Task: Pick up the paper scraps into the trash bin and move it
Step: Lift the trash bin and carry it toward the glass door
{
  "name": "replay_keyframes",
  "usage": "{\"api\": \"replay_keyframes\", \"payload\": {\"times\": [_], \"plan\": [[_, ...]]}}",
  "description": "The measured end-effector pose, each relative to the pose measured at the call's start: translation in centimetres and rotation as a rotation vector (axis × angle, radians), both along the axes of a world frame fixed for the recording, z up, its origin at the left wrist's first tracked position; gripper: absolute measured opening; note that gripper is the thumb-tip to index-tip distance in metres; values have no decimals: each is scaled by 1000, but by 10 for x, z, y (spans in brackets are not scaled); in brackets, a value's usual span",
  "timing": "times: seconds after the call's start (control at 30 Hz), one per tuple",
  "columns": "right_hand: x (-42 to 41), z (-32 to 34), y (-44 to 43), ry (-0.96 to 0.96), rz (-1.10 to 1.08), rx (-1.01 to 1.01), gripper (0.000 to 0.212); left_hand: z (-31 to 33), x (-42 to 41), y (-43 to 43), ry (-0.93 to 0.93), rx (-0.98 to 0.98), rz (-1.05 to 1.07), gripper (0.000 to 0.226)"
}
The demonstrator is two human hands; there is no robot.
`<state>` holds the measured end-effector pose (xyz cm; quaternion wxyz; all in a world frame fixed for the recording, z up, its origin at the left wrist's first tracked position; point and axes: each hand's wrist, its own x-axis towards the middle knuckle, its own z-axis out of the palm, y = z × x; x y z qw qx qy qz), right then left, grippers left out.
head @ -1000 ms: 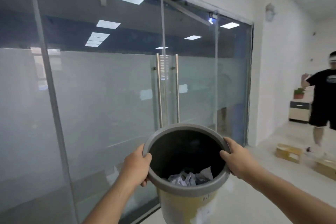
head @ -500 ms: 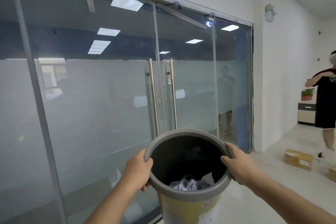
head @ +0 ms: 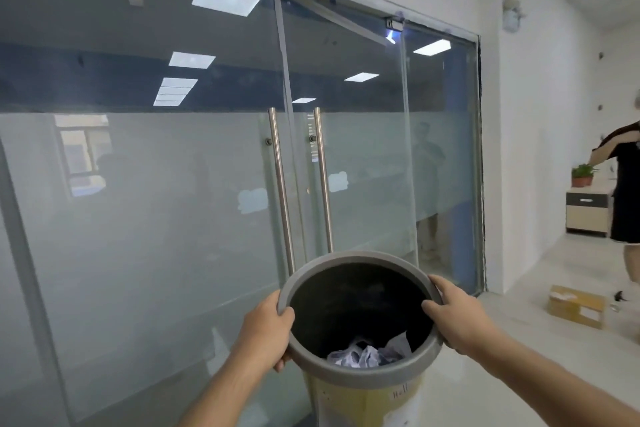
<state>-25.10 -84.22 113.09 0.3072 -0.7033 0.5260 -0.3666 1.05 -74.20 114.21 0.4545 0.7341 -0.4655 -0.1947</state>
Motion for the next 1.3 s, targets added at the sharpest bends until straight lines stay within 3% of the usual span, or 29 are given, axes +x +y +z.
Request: {"api": "replay_keyframes", "payload": {"times": [0.2, 0.47, 0.73, 0.9, 1.3], "plan": [[36, 13, -64, 4, -30, -13, 45, 8, 41, -73, 2, -33, -28, 26], [56, -17, -152, -21, -32, 26, 43, -15, 65, -164, 26, -9, -19, 33], [36, -35, -260, -51, 4, 49, 36, -26, 41, -261, 30, -3, 19, 32], [26, -42, -332, -65, 24, 48, 45, -21, 21, -312, 15, 13, 61, 33], [46, -85, -406, -10, 57, 116, 48, -56, 34, -378, 3, 88, 73, 34]]}}
